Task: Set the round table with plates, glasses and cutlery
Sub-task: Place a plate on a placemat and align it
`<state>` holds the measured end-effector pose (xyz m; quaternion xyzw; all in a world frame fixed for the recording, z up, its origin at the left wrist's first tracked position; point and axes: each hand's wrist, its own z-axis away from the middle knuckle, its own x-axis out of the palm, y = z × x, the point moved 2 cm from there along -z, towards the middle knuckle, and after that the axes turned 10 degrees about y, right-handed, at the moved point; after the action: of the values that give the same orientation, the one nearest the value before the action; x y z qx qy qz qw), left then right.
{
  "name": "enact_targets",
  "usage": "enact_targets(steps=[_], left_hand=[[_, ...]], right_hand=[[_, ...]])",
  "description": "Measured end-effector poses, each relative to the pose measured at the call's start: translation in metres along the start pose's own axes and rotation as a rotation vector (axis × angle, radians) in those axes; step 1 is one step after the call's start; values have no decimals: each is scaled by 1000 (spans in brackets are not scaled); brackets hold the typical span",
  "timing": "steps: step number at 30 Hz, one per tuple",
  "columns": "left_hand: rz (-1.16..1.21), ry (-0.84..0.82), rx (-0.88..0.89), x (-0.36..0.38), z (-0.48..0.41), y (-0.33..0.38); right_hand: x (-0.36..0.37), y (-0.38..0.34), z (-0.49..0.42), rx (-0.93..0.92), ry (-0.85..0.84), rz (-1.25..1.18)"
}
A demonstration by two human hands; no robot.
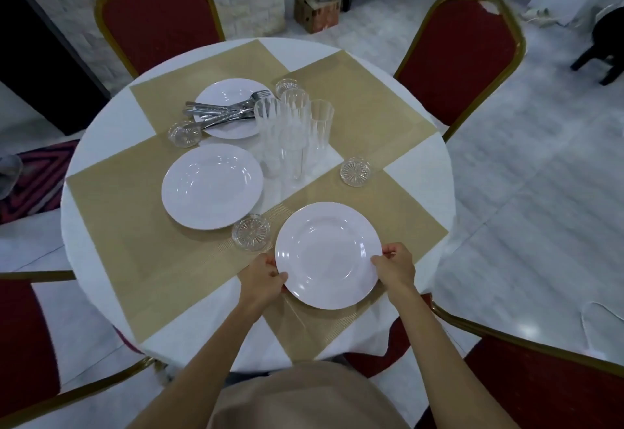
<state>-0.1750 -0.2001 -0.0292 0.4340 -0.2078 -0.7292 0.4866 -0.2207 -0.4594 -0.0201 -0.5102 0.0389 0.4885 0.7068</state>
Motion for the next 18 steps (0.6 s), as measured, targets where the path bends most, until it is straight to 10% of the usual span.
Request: enact_targets(steps=[18], left_hand=[[-58, -49, 16, 0, -8, -6]], right_hand=[[3, 5, -1, -83, -26, 5]])
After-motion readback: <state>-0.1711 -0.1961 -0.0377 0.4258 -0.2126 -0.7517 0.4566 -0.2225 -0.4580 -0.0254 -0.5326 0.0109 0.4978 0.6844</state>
